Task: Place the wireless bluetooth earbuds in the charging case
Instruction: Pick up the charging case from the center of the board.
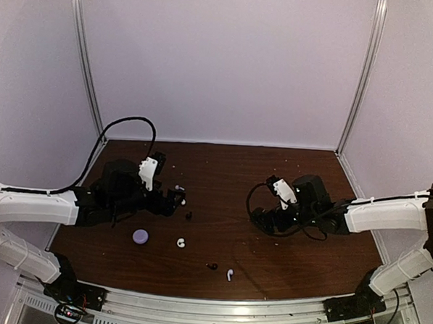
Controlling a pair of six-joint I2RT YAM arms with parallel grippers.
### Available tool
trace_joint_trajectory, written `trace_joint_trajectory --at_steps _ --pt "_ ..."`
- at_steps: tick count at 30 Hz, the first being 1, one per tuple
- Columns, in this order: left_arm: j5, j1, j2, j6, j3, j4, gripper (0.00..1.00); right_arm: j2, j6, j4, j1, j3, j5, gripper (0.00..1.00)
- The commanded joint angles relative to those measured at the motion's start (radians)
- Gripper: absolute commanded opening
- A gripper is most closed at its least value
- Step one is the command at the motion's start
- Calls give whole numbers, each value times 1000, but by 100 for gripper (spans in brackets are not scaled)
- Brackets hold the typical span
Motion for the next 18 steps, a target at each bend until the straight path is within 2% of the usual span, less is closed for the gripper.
trace_joint_trajectory --at_steps 1,8,13,18 --pt "79 -7 -19 37 -19 116 98 56 -48 -67 -12 54 -6 100" --pt "143 -8 -14 64 -22 144 98 174 -111 -112 -73 129 -89 100" --pt "182 -9 -14 70 -28 163 98 201 -141 -115 -120 148 -113 100" --pt "183 -9 -5 75 -29 176 98 223 -160 -104 -190 158 -226 98"
